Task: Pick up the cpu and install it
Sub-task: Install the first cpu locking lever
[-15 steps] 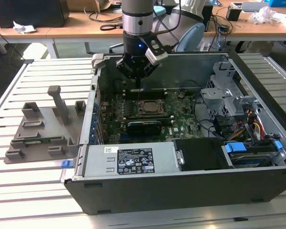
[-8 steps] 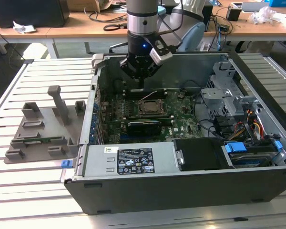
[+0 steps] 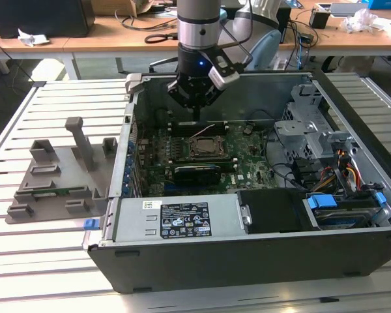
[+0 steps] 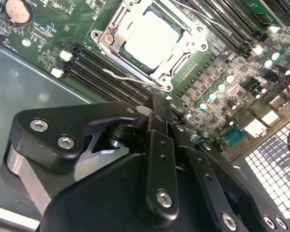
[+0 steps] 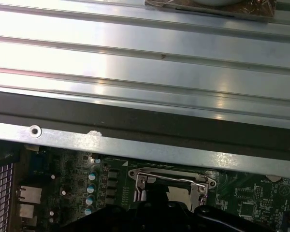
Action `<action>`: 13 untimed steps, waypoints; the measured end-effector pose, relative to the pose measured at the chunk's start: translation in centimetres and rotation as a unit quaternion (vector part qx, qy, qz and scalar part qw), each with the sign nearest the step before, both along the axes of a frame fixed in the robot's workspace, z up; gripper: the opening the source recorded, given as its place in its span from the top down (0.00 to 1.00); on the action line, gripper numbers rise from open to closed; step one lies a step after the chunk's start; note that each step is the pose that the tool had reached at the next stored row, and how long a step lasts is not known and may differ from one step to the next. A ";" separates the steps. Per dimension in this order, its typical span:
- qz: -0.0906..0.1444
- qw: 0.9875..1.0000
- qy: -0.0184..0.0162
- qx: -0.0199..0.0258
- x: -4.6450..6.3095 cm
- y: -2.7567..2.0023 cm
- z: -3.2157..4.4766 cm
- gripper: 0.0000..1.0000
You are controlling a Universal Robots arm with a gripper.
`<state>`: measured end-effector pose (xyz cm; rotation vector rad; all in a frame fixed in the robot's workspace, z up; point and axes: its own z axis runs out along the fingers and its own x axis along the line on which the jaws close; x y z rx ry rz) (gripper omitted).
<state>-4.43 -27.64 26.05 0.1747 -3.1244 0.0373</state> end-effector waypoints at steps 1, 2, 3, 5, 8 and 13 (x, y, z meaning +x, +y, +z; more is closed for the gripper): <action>0.000 1.000 0.000 0.000 0.0 0.00 -0.03 0.89; 0.000 1.000 0.000 0.000 0.0 0.00 -0.07 0.89; 0.000 1.000 0.000 0.000 0.1 0.00 -0.11 0.89; 0.000 1.000 0.000 0.000 0.1 0.00 -0.26 0.89; 0.000 1.000 0.000 0.000 0.2 0.00 -0.69 0.89; 0.000 1.000 0.000 0.000 0.2 0.00 -1.11 0.89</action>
